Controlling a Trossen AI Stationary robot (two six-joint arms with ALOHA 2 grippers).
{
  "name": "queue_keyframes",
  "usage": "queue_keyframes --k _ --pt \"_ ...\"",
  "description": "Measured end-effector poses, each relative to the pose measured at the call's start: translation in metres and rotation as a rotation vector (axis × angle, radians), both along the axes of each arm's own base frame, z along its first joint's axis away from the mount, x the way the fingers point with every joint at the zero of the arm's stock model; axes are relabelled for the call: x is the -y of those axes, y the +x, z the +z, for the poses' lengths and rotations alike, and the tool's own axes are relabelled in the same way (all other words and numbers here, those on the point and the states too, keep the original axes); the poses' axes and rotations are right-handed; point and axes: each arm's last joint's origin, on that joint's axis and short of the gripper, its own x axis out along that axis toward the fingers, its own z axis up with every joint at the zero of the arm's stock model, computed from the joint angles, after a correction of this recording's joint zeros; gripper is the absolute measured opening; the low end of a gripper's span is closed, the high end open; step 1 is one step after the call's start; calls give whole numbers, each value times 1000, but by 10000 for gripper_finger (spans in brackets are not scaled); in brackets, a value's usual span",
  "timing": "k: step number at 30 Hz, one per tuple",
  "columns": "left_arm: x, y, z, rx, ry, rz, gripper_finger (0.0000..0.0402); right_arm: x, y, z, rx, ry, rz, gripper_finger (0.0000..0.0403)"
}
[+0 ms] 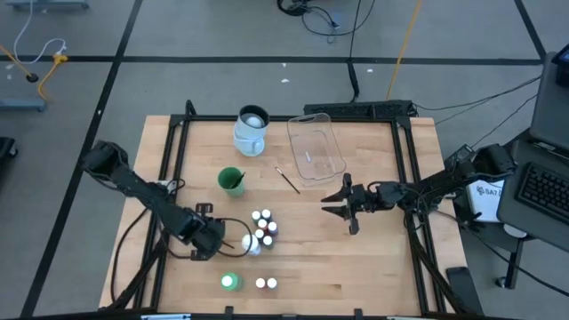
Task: Pick & Place Paint Supplies
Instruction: Put the silver paintbrush into the green cup
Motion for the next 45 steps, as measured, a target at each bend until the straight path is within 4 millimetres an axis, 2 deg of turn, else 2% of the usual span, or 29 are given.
queue_keyframes --k 6,19,23,28,35,41,45 --pt "-1 8 -10 -56 -42 -50 147 0 0 -1 -9 4 1 121" --pt "2 22 -38 -137 -26 -64 147 0 0 -1 -15 2 1 123" --pt "2 22 -39 -136 -27 -56 115 0 0 -2 -18 -2 2 123" --pt "2 22 -36 -124 -39 -26 18 0 0 -2 -17 -6 3 122" --pt "-3 14 -26 -116 -19 65 5 0 0 -2 -16 -6 4 125" --pt "-6 -3 6 45 11 136 3 0 0 -2 -16 -6 3 125" --pt "-9 -16 20 68 20 204 2 0 0 -1 -13 -5 3 125"
